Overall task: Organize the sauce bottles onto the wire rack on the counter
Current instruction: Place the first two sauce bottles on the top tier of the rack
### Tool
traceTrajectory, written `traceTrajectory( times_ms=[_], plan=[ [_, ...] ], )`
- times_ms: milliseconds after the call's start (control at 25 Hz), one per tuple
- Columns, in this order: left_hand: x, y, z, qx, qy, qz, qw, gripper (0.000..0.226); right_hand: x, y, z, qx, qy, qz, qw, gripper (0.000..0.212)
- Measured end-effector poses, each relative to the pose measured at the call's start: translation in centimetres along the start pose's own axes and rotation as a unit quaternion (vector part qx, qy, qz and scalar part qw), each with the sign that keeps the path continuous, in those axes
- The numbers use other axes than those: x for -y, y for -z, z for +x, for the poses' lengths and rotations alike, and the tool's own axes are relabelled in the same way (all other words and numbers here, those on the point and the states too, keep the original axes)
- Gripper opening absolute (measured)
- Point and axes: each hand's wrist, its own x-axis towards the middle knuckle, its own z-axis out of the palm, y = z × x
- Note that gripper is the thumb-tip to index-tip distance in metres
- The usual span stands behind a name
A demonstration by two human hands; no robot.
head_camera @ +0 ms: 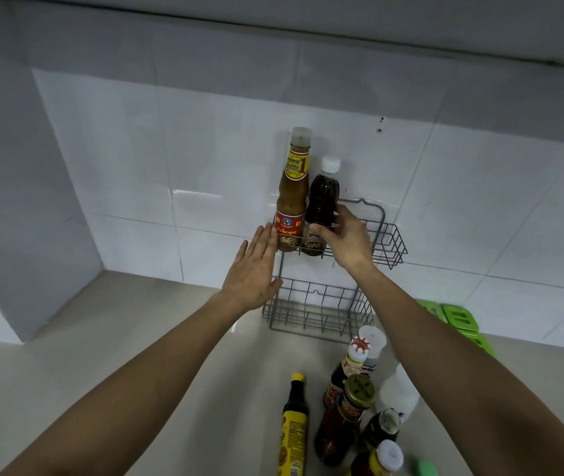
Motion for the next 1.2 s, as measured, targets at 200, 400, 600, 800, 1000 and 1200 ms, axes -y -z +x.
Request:
traceTrajectory(
  times_ms=[200, 400, 600, 800, 1000, 1200],
  plan=[
    [0.0, 0.0, -0.1, 0.0, 0.002, -0.001, 1.0, 0.092, 0.1, 0.0, -0.2, 0.0, -0.001, -0.015, 1.0, 0.06],
    [-0.1, 0.0, 0.0, 0.007, 0.007, 0.001, 1.0, 0.091, -0.1, 0.0, -0.2, 0.01, 0.0, -0.01, 1.0, 0.063],
    [0.0, 0.0, 0.1, 0.013, 0.01, 0.001, 1.0, 0.092, 0.3, 0.1, -0.1, 0.029, -0.03, 0.005, 0.999, 0.065],
    [0.1, 0.0, -1.0, 0.033, 0.019, -0.103, 0.994, 0.095, 3.1, 1.3, -3.0, -0.005, -0.061, 0.045, 0.997, 0.064],
    [0.9, -2.7, -5.7, 0.075, 0.076, -0.236, 0.966, 0.083, 5.2, 0.6, -12.2, -0.026, -0.065, 0.122, 0.99, 0.046],
    [1.7, -7.1, -10.5, 0.153, 0.148, -0.288, 0.934, 0.066, 2.7, -3.9, -22.0, 0.059, -0.116, 0.094, 0.987, 0.047]
  ],
)
